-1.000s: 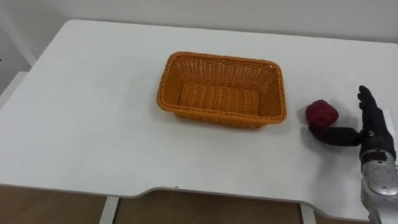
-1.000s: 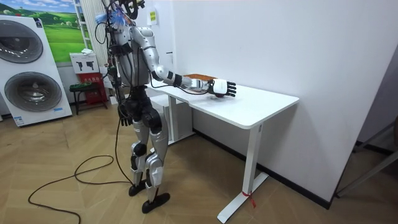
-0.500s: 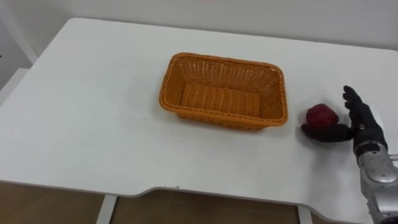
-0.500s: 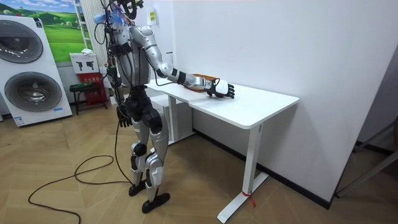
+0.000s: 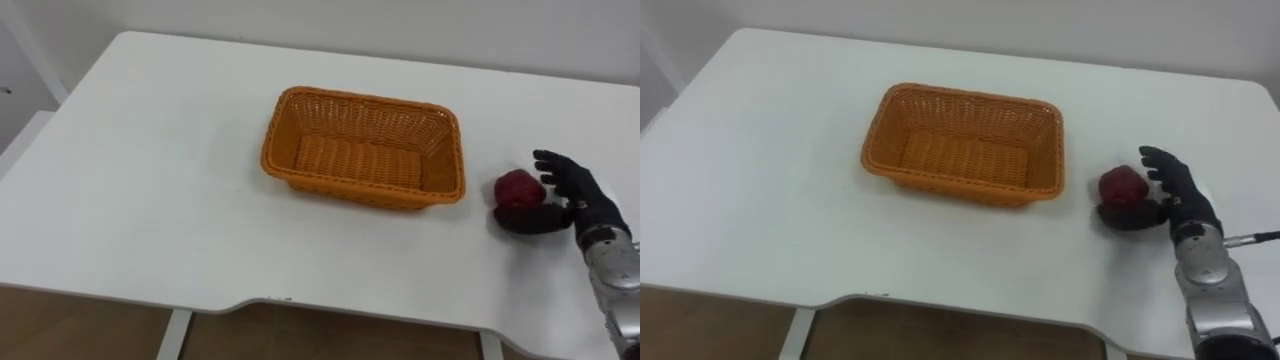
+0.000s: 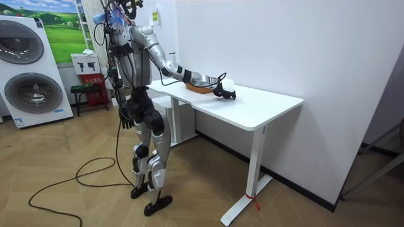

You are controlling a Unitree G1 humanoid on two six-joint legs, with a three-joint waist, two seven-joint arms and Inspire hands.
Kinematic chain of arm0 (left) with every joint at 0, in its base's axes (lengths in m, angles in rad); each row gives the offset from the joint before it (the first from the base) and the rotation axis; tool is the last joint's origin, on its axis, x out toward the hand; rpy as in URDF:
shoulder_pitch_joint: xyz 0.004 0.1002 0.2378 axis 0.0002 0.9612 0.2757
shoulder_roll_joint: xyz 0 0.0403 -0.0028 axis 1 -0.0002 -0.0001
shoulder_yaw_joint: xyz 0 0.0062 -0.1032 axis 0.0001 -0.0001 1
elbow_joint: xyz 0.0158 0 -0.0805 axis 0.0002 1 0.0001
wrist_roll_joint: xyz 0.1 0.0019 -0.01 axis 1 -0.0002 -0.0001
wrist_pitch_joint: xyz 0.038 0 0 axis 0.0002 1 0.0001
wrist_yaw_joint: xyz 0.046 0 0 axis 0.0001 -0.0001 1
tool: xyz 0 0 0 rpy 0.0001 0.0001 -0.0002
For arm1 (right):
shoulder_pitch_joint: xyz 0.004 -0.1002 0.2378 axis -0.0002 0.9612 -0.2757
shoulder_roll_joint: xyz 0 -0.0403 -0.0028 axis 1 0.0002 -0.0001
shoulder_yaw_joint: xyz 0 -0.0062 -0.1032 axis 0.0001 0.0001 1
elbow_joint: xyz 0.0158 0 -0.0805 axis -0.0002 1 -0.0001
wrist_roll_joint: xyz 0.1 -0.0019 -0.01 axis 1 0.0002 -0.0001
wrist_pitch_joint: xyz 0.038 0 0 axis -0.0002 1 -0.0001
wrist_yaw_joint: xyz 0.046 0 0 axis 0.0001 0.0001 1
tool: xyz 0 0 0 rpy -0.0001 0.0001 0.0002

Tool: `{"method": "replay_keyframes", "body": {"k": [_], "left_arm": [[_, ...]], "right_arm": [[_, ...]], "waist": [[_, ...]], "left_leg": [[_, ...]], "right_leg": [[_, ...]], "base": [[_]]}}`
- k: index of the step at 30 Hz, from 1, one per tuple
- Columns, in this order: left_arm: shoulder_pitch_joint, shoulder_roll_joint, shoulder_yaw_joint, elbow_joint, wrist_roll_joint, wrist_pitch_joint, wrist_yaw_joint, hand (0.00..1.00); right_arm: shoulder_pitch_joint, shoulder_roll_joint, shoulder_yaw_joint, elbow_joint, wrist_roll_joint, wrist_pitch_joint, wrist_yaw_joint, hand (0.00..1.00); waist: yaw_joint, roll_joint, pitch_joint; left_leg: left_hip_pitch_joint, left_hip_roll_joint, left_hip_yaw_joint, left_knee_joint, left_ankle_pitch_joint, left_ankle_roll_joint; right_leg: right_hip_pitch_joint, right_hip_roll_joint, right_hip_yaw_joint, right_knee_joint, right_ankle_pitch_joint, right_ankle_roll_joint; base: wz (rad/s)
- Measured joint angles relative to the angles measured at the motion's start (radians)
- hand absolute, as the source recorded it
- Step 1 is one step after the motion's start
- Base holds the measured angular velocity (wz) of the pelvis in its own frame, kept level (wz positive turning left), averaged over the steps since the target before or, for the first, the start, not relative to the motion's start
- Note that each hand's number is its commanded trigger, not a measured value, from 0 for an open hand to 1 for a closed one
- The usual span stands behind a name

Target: Pick and place apple

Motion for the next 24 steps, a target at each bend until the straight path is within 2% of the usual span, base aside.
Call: {"method": "replay_keyframes", "body": {"k": [6,11,16,19,21,24], "left_arm": [[-0.025,0.009,-0.042,0.034,0.0,-0.001,0.0,0.0],[-0.027,0.009,-0.069,0.034,-0.001,-0.001,0.0,0.0],[-0.022,0.009,-0.069,0.035,0.0,-0.003,-0.001,0.0],[-0.022,0.008,-0.063,0.034,0.001,-0.003,-0.001,0.0],[-0.026,0.007,-0.056,0.034,0.0,-0.003,0.0,0.0],[-0.025,0.006,-0.039,0.032,-0.002,-0.003,0.0,0.0]], "right_arm": [[-0.014,-0.005,0.004,0.048,-0.023,0.001,-0.01,1.0],[-0.01,0.0,0.001,0.046,-0.021,0.0,-0.009,1.0],[0.008,0.006,-0.005,0.009,0.022,0.002,-0.008,1.0],[0.018,0.014,-0.01,-0.022,0.047,0.002,-0.02,1.0],[0.034,0.014,-0.011,-0.064,0.045,0.008,-0.032,1.0],[0.067,0.015,-0.012,-0.191,0.055,0.012,-0.058,1.0]], "waist": [[0.015,-0.01,0.0062],[0.016,-0.012,0.0056],[0.016,0.003,-0.0023],[0.013,0.018,-0.006],[0.012,0.029,-0.0124],[0.011,0.036,-0.0108]], "left_leg": [[0.011,0.0,-0.004,0.002,0.0,0.0],[0.011,-0.001,-0.004,-0.001,0.0,0.0],[0.012,0.0,-0.004,-0.001,0.0,0.0],[0.014,-0.001,-0.004,-0.001,0.0,0.0],[0.011,-0.001,-0.002,-0.003,0.001,0.0],[0.01,-0.001,0.005,-0.004,0.002,0.0]], "right_leg": [[0.013,0.001,-0.004,-0.003,0.0,0.0],[0.013,0.003,-0.004,-0.003,0.0,0.001],[0.014,0.003,-0.006,-0.002,0.002,0.001],[0.015,0.003,-0.004,-0.002,0.002,0.001],[0.009,0.002,0.0,-0.001,0.002,0.001],[0.008,0.003,0.007,-0.001,0.002,0.001]], "base": [[0.02],[0.0],[0.0],[0.0],[-0.02],[0.0]]}}
